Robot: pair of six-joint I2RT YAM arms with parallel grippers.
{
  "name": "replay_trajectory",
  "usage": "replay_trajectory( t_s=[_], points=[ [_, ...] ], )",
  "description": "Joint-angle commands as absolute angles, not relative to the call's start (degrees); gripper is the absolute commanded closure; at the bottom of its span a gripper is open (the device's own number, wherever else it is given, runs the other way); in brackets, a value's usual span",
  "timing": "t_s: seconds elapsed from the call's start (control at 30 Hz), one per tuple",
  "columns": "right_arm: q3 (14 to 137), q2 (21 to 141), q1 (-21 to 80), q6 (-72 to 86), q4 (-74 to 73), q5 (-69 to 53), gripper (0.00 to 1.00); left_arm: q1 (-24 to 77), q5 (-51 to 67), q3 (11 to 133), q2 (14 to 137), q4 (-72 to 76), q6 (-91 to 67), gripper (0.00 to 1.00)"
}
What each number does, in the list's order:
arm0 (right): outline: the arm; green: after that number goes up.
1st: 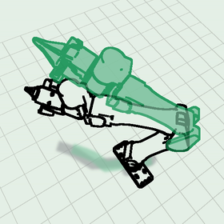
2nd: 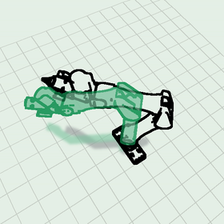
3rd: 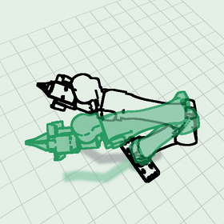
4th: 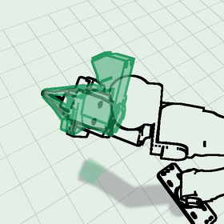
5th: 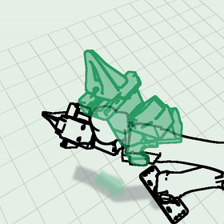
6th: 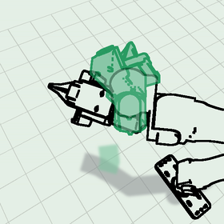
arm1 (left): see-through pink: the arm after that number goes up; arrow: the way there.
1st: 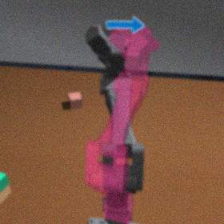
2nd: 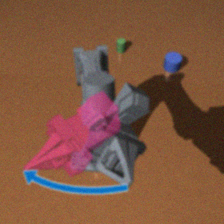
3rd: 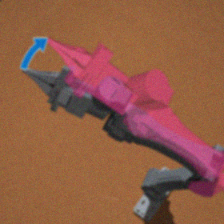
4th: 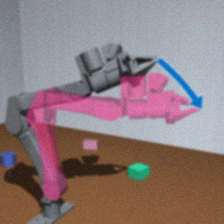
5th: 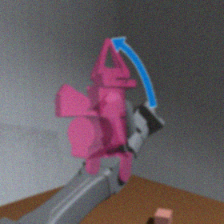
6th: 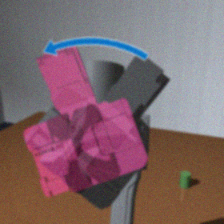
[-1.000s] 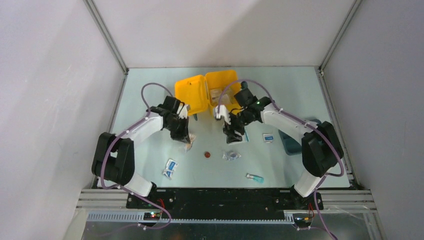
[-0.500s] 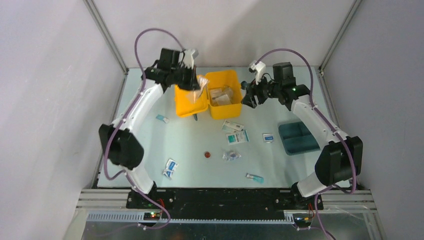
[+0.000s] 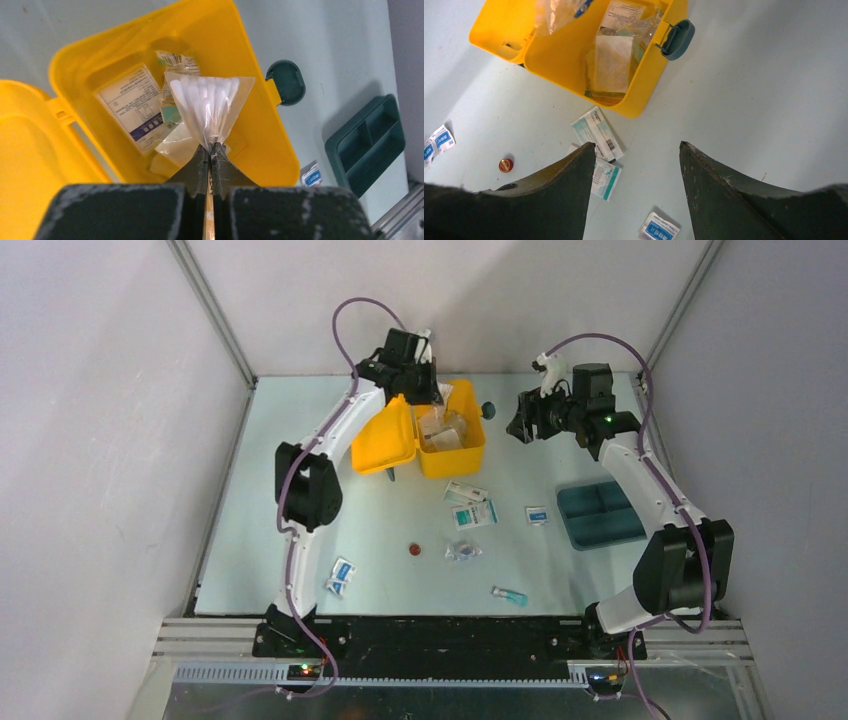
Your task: Organize the medicine kit
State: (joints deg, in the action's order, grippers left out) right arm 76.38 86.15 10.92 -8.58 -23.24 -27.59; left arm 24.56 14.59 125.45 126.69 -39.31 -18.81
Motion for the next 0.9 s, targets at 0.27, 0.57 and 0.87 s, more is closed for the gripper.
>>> replay_trajectory(
  t_s=[0.27, 0.57, 0.87],
  points=[
    [75.8, 84.82, 8.88, -6.36, -21.81, -28.17, 0.34, 28.27, 9.36, 124.04, 132.0, -33.48, -41.84, 0.92],
    [72.44, 80.52, 6.09, -7.48, -23.94, -28.49, 0.34, 29.47, 16.96, 120.76, 134.89, -28.22, -44.78, 0.75],
    [65.03, 74.28, -1.83, -3.92, -28.21, -24.59, 0.32, 26.85, 21.35, 127.34, 128.43, -27.71, -30.19, 0.31]
  ],
)
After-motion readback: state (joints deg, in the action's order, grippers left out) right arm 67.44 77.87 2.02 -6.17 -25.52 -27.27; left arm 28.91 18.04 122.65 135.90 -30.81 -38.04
